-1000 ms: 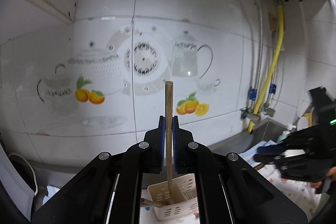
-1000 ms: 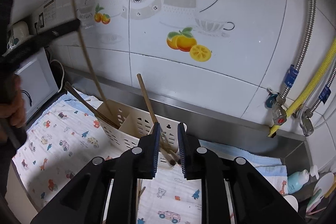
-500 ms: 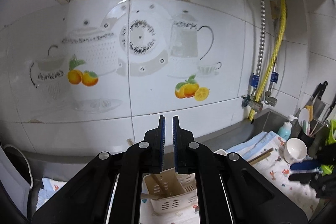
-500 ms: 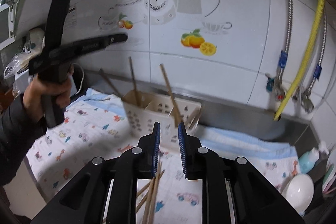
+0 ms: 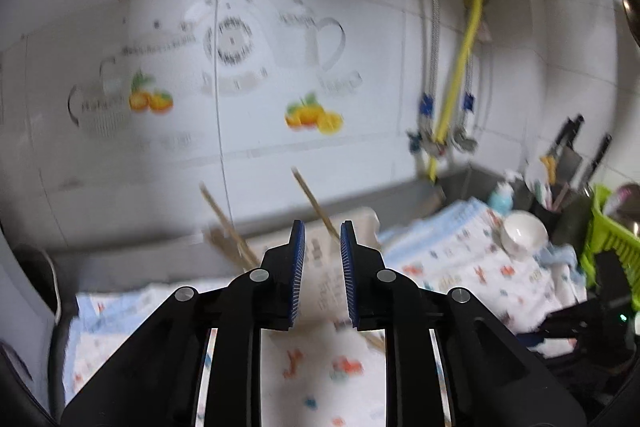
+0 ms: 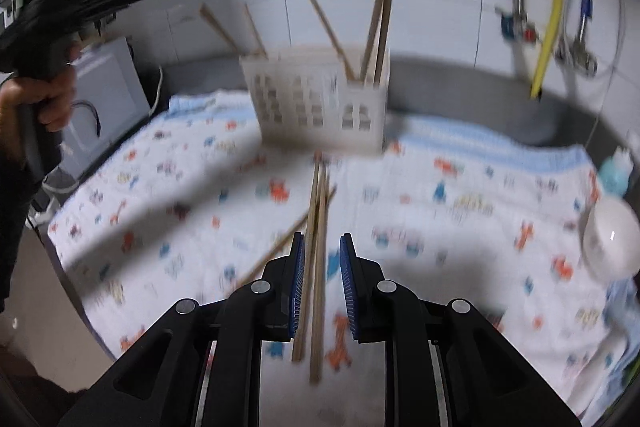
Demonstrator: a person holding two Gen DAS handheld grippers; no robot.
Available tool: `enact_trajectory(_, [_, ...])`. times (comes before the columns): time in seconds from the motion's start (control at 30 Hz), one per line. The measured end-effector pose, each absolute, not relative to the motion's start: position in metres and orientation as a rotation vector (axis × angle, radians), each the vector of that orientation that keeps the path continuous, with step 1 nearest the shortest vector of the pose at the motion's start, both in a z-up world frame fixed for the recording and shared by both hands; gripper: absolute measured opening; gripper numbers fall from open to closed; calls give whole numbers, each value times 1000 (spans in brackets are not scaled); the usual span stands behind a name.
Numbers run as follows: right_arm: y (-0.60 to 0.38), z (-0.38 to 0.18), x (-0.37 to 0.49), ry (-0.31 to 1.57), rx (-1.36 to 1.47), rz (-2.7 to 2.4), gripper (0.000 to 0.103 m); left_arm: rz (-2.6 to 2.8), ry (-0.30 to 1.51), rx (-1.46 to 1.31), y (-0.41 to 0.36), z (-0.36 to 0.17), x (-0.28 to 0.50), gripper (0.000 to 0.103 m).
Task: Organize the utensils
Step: 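Lower the left tool onto a chopstick while the right tool grasps another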
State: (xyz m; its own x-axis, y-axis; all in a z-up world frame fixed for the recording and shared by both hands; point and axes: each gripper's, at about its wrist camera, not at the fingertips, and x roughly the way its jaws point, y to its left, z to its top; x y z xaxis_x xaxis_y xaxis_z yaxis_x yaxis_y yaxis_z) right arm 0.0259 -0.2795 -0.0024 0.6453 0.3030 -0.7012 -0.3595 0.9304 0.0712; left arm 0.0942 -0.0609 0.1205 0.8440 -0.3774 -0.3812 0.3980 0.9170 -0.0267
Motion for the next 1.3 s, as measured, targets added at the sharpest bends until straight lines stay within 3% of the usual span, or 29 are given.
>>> enact_trajectory(0.6, [-278,-77,2,916,-106,330,12,-511,765,13,-84,-29,18,19])
enact_trajectory(0.8, [-274,-85,3,920,-108,334,12,-546,842,9,-103,-59,4,27])
enact_trajectory(1.3, [-274,-84,4,909,-111,328,7,-495,892,58,-130,-93,1,26])
